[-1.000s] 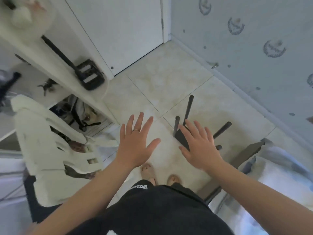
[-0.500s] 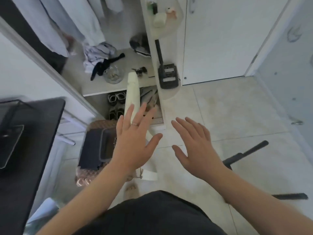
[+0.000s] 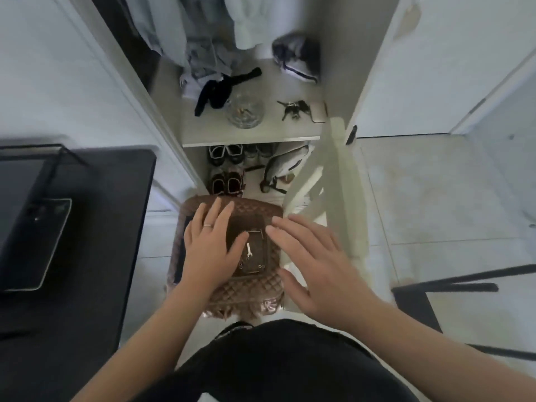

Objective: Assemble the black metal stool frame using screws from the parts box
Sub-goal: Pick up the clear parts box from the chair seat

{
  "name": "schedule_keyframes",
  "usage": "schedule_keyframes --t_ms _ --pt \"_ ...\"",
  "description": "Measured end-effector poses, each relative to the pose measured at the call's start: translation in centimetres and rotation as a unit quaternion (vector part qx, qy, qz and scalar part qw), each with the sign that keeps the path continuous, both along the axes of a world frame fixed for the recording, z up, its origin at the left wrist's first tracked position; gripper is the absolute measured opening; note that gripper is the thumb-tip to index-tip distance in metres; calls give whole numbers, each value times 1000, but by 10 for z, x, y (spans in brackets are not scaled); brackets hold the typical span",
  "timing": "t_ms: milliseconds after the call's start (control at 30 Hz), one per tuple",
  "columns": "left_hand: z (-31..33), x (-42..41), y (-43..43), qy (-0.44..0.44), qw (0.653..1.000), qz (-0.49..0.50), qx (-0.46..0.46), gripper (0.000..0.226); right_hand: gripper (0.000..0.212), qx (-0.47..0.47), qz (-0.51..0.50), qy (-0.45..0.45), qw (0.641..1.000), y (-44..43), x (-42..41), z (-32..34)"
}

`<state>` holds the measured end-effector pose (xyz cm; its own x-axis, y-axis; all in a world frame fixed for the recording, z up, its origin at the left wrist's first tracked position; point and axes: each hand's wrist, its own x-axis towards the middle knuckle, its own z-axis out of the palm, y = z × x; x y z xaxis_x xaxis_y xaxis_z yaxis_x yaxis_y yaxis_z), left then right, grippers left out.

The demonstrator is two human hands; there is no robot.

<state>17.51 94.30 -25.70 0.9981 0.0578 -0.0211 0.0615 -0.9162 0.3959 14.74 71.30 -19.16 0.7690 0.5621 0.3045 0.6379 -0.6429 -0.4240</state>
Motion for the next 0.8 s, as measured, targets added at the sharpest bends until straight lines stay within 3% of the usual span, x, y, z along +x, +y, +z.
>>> schedule_keyframes --t_ms 167,400,533,700,800 --pt "-61 11 69 134 991 -17 5 66 63 -78 -41 110 990 74 24 -60" --pt "-142 21 103 335 941 -26 -37 68 65 -204 -114 332 914 117 50 -167" --pt "-186 23 98 434 879 89 -178 72 70 -187 -196 480 835 126 60 -220" --pt "-232 33 86 421 803 279 -316 54 73 -124 -306 558 761 126 72 -273" --pt "-254 33 82 431 758 332 -359 45 71 -47 -357 610 706 122 75 -294"
